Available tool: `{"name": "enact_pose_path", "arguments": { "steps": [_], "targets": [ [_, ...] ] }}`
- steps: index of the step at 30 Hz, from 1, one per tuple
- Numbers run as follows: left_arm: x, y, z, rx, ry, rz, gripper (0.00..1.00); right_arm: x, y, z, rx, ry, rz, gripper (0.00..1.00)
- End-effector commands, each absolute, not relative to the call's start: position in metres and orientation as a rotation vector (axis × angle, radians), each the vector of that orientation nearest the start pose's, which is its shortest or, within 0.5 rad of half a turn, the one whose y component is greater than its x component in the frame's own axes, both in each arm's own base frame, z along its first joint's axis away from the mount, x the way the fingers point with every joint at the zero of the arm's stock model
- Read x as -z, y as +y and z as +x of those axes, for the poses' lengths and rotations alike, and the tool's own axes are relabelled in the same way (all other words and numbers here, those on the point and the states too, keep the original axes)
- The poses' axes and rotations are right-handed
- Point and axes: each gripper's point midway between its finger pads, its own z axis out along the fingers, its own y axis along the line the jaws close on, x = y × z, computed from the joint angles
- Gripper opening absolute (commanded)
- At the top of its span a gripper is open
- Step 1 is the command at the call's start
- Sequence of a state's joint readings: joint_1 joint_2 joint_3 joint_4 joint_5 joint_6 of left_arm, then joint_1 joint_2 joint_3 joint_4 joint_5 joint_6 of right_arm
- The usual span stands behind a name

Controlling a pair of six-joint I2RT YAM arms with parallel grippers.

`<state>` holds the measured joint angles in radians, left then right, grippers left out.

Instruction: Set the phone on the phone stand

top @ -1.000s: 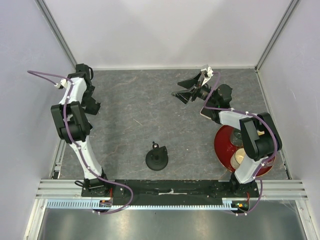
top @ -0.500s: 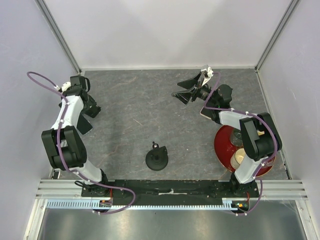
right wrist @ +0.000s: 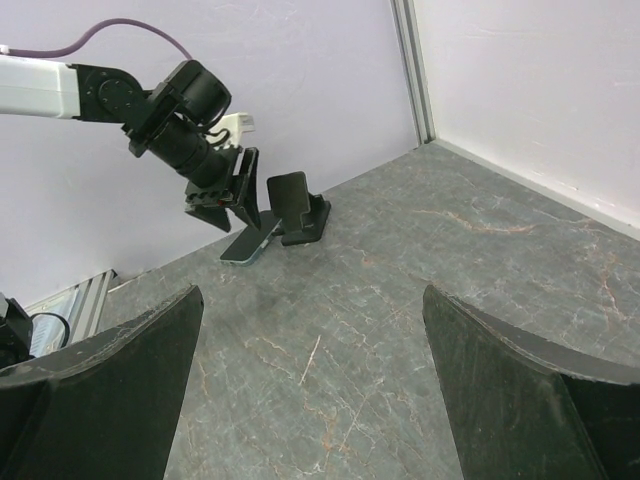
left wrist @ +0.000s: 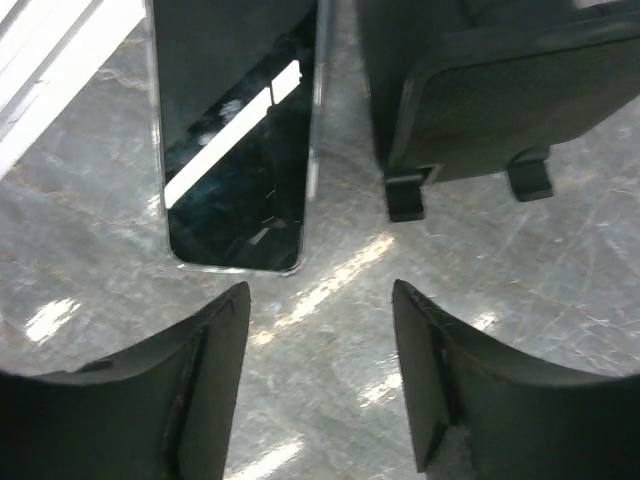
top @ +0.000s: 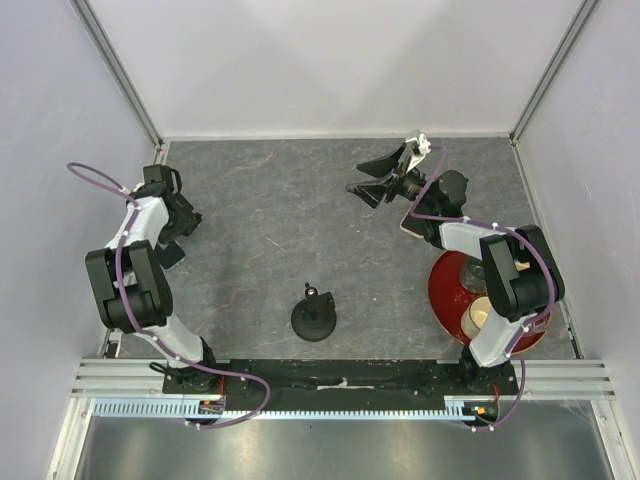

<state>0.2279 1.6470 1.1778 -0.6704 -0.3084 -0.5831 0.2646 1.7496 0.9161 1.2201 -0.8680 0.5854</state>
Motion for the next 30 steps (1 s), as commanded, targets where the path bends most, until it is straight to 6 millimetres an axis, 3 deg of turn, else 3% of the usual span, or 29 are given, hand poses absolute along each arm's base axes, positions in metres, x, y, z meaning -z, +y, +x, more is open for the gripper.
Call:
{"name": "enact_pose_path", "arguments": {
  "steps": [1,3,5,8,9,10,16,22,30],
  "targets": [
    [-0.086,0.105,0.375,-0.183,2.386,-1.05,0.6,-0.272,0.258,0.387,-1.217,1.238,-0.643,0.98],
    [-0.081,0.104,0.378,-0.167,2.388,-1.074,0.44,-0.273,0.259,0.386,-1.215,1.233,-0.646,0.97],
    [-0.076,0.109,0.381,-0.198,2.38,-1.11,0.39,-0.273,0.258,0.386,-1.214,1.231,-0.646,0.97],
    [-0.077,0.118,0.38,-0.255,2.339,-1.162,0.21,-0.273,0.258,0.386,-1.218,1.229,-0.644,0.97],
    [-0.077,0.121,0.379,-0.282,2.328,-1.18,0.06,-0.273,0.257,0.387,-1.218,1.228,-0.642,0.97],
    [-0.076,0.123,0.376,-0.31,2.326,-1.194,0.04,-0.273,0.257,0.387,-1.221,1.228,-0.639,0.97],
    [-0.066,0.13,0.384,-0.352,2.324,-1.233,0.03,-0.274,0.257,0.386,-1.227,1.221,-0.638,0.97],
    [-0.052,0.124,0.42,-0.251,2.344,-1.247,0.03,-0.274,0.256,0.386,-1.225,1.222,-0.636,0.97],
    [-0.064,0.11,0.464,-0.032,2.286,-1.207,0.1,-0.273,0.257,0.388,-1.226,1.224,-0.635,0.97]
  ]
}}
